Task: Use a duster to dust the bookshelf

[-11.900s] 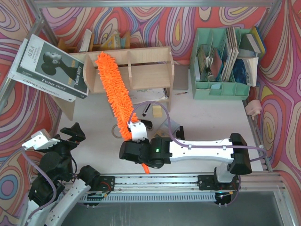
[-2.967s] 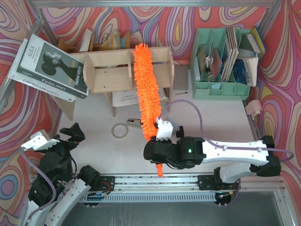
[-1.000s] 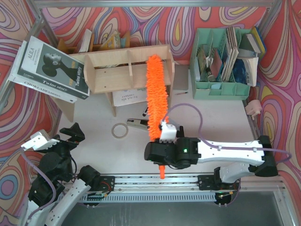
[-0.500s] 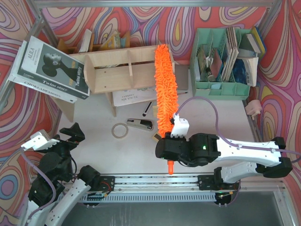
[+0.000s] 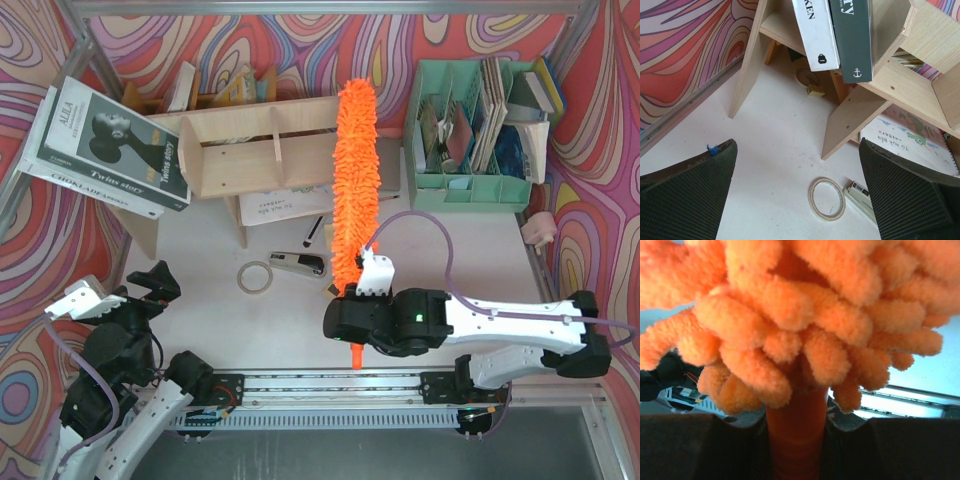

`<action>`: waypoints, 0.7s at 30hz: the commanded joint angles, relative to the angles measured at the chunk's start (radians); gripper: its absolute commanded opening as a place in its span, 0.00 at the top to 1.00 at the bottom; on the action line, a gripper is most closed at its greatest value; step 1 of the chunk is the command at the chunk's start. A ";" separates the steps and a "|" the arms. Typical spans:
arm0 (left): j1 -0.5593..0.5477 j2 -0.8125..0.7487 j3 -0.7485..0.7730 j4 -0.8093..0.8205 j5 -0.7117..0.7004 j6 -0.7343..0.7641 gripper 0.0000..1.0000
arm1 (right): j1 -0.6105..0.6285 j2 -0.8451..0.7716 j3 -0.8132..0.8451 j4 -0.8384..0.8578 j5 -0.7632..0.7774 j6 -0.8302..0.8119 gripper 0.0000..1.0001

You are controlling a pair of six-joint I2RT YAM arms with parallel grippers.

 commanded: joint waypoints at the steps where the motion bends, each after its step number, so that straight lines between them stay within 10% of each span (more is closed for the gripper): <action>1: 0.005 -0.007 0.010 -0.005 -0.020 -0.003 0.02 | -0.003 0.059 -0.031 0.134 -0.042 -0.046 1.00; 21: 0.005 -0.010 0.008 -0.005 -0.021 -0.003 0.02 | -0.001 0.154 0.071 0.270 -0.102 -0.259 1.00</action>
